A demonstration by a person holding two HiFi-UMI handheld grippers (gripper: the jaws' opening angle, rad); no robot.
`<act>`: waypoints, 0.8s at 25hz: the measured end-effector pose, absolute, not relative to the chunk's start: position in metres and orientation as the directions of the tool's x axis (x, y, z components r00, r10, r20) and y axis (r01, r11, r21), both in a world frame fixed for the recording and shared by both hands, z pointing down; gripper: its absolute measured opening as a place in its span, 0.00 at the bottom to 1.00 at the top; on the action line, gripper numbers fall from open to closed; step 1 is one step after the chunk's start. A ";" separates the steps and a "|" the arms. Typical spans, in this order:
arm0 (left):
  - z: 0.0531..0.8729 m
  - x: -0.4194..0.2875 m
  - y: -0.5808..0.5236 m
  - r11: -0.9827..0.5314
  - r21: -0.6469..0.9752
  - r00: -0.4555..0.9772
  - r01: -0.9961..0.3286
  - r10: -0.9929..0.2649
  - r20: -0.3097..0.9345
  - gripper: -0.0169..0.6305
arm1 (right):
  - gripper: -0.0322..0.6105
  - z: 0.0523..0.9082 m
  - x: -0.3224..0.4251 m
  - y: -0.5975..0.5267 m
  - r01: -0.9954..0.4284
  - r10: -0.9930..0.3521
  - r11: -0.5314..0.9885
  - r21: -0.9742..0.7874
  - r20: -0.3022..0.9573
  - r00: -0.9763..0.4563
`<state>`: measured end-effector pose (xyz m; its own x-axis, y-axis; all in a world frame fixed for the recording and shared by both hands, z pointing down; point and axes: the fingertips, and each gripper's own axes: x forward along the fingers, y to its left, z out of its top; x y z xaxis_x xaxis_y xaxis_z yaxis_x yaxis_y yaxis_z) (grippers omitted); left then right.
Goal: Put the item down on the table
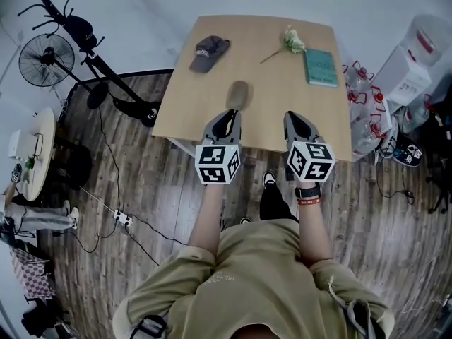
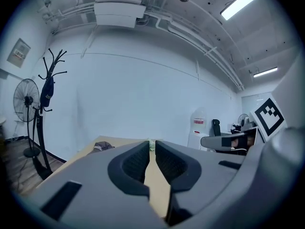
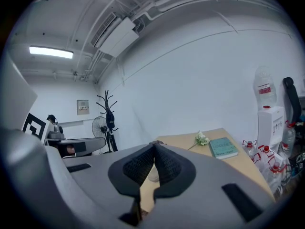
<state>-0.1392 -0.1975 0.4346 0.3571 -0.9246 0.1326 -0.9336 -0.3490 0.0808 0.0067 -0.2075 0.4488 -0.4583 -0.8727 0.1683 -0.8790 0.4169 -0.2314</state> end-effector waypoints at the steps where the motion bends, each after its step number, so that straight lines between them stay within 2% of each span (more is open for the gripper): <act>1: 0.434 -0.139 -0.196 -0.346 0.077 0.353 -0.935 -0.927 0.129 0.11 | 0.08 0.448 0.008 -0.206 -0.880 -0.875 0.415 -0.230 0.166 -0.456; 9: 0.434 -0.143 -0.188 -0.327 0.092 0.337 -0.940 -0.934 0.122 0.06 | 0.08 0.446 0.009 -0.196 -0.880 -0.877 0.417 -0.229 0.153 -0.455; 20: 0.433 -0.142 -0.191 -0.303 0.019 0.303 -0.953 -0.945 0.126 0.06 | 0.07 0.451 0.007 -0.198 -0.883 -0.872 0.416 -0.218 0.179 -0.455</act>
<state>-0.1422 -0.1906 0.4329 0.3032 -0.9446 0.1260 -0.9527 -0.3033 0.0189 0.0071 -0.1979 0.4514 -0.4547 -0.8724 0.1794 -0.8831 0.4156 -0.2177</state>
